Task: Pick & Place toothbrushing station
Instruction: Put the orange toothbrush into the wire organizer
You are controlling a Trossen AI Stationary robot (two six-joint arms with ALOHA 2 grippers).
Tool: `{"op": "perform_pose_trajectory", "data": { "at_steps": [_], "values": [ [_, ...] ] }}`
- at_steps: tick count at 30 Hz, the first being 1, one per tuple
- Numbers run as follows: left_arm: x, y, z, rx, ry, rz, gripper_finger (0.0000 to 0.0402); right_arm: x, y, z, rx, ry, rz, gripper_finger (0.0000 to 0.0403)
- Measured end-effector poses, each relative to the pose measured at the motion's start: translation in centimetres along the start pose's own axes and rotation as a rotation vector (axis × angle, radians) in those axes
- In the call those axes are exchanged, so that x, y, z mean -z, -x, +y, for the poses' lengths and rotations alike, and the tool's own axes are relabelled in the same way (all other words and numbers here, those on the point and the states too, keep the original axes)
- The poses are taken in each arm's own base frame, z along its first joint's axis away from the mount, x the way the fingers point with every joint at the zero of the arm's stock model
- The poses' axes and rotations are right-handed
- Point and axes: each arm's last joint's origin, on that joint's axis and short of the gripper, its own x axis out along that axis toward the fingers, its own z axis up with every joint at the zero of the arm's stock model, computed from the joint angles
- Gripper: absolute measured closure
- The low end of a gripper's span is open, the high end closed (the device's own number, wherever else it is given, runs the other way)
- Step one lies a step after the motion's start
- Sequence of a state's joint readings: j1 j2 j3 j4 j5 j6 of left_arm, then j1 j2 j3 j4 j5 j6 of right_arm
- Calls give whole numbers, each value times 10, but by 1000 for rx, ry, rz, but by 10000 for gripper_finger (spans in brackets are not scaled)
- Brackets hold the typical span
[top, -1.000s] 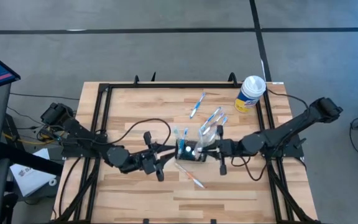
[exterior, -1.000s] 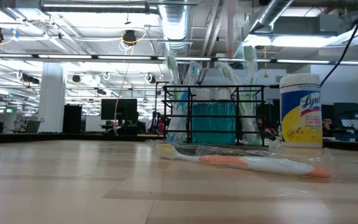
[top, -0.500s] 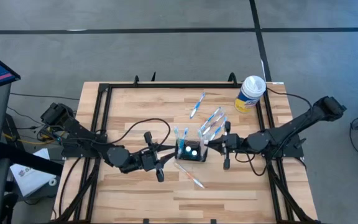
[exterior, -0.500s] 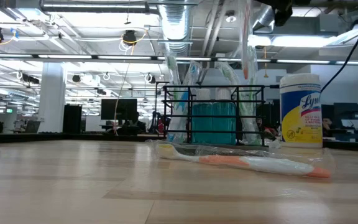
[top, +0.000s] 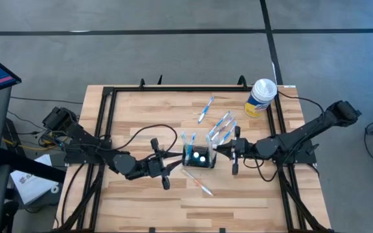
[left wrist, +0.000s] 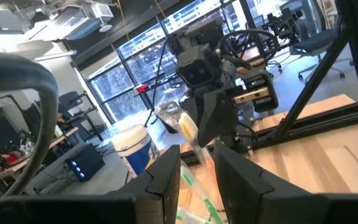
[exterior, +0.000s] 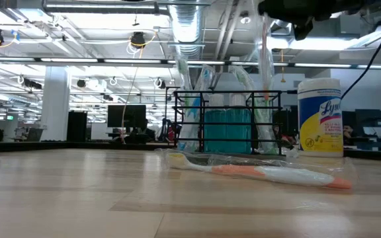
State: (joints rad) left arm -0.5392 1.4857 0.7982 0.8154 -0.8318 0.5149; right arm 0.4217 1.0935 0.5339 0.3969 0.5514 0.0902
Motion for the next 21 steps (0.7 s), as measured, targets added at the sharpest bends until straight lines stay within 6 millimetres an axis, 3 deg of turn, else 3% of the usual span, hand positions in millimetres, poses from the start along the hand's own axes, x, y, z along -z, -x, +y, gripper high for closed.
{"op": "perform_pose_trajectory", "data": {
  "at_steps": [21],
  "values": [
    [2,1,-1,34,22,-14,309,24,-16,8,58,-9,90,403]
  ]
}}
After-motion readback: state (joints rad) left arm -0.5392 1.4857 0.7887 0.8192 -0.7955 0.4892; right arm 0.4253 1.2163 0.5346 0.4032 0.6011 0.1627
